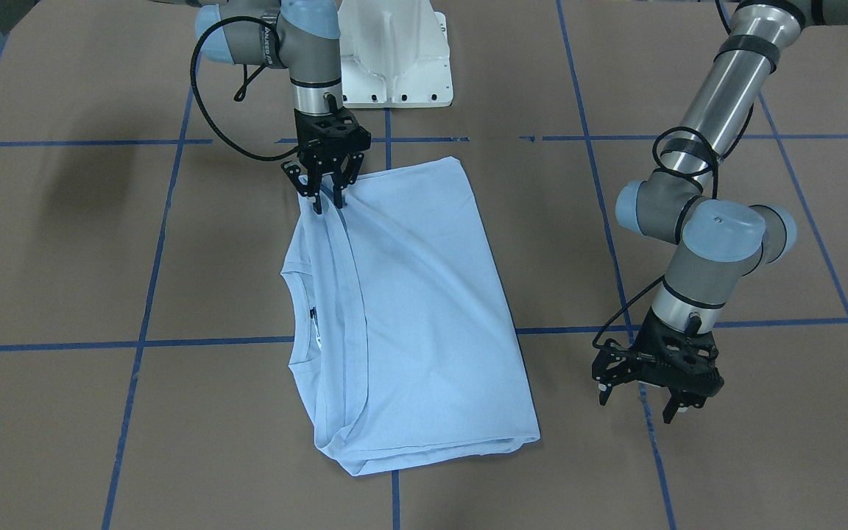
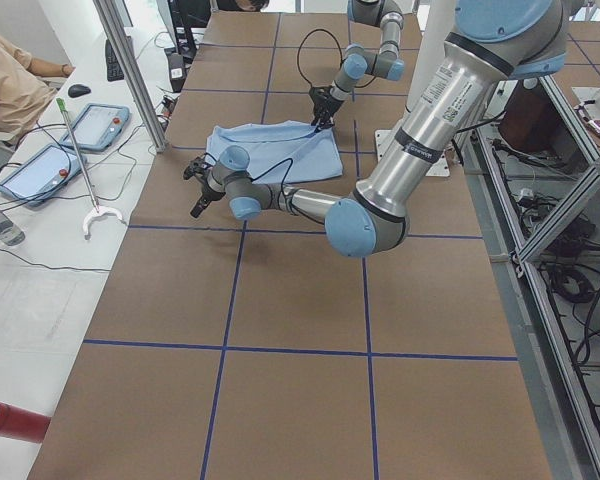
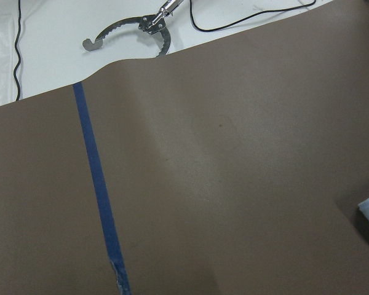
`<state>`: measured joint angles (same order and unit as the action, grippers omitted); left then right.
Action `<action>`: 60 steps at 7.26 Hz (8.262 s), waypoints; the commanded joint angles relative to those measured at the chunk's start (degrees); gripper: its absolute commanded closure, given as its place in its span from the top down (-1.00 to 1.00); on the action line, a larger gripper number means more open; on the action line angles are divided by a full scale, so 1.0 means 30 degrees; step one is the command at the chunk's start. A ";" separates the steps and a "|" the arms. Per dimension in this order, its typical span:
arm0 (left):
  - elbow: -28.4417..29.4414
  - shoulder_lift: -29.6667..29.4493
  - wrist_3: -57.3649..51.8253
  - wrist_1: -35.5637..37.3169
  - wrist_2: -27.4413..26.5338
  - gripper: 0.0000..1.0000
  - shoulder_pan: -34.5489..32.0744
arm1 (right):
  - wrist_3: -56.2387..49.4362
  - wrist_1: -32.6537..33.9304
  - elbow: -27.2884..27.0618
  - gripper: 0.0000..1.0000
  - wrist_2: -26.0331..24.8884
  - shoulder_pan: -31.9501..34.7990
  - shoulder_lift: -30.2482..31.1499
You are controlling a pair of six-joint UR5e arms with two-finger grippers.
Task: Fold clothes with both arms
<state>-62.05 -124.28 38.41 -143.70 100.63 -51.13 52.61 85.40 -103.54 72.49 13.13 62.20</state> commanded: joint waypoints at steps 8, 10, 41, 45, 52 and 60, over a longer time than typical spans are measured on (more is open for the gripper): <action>0.0029 0.0001 0.0000 0.0000 0.0000 1.00 0.0021 | 0.5059 -0.0077 -0.1899 -1.00 0.0416 0.0517 0.2902; 0.0029 0.0001 0.0000 0.0000 0.0000 1.00 0.0021 | 0.7446 -0.0136 -0.1962 -1.00 0.0242 -0.0007 0.3057; -1.4296 0.4835 2.1299 0.7266 -0.5039 -1.00 1.3409 | 1.3922 -0.9306 -0.1815 1.00 0.1881 0.3857 0.4346; -1.4297 0.4630 2.1240 0.7207 -0.5010 -1.00 1.3468 | 1.9309 -0.5949 -0.0210 0.74 0.0097 0.2306 0.3444; -1.3799 0.4659 2.1152 0.7002 -0.5010 -1.00 1.3497 | 1.8849 -0.1807 0.0588 0.77 0.0886 0.2130 0.1651; -1.3828 0.4601 2.1181 0.6973 -0.5010 -1.00 1.3556 | 1.8937 -0.1836 0.0617 0.20 0.0329 0.1220 0.1738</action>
<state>-103.53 -110.42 101.95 -122.78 85.61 -10.46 109.41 79.90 -101.69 73.78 16.95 67.39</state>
